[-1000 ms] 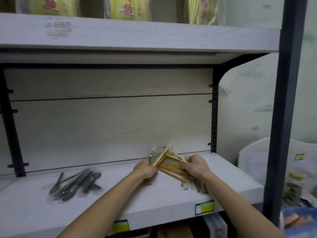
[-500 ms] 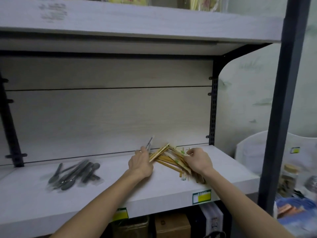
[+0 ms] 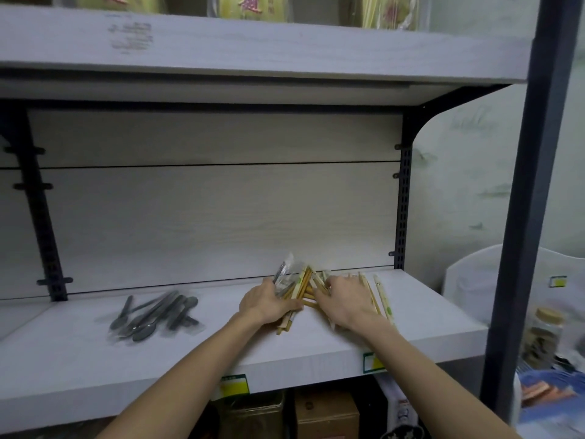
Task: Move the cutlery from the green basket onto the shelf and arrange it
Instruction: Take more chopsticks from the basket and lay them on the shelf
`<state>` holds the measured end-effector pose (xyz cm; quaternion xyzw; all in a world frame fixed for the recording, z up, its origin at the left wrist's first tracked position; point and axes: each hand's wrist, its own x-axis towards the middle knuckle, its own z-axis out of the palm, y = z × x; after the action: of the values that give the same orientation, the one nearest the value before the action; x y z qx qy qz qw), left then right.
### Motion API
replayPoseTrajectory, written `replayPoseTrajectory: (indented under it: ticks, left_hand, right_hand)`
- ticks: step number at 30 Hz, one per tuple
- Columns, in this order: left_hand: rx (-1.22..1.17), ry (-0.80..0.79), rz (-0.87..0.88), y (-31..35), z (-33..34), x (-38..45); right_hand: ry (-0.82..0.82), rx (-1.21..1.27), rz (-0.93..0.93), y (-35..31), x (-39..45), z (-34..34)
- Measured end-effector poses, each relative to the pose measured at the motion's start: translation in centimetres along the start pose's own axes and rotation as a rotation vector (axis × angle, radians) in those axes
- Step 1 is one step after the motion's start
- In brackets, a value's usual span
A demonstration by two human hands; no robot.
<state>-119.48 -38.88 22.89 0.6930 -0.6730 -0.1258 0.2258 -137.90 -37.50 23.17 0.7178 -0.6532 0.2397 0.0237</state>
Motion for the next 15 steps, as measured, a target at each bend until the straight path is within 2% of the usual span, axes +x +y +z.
replayPoseTrajectory:
  ticks: [7, 10, 15]
  left_hand:
    - [-0.176, 0.066, -0.016, -2.1, -0.2, -0.1]
    - [-0.224, 0.080, -0.036, -2.5, -0.5, -0.2]
    - [-0.296, 0.133, -0.076, -3.5, -1.7, -0.5]
  right_hand:
    - [-0.127, -0.152, -0.013, -0.6, 0.1, -0.4]
    - [-0.076, -0.156, -0.067, -1.4, 0.2, -0.2]
    - [0.025, -0.272, -0.276, -3.8, 0.0, 0.3]
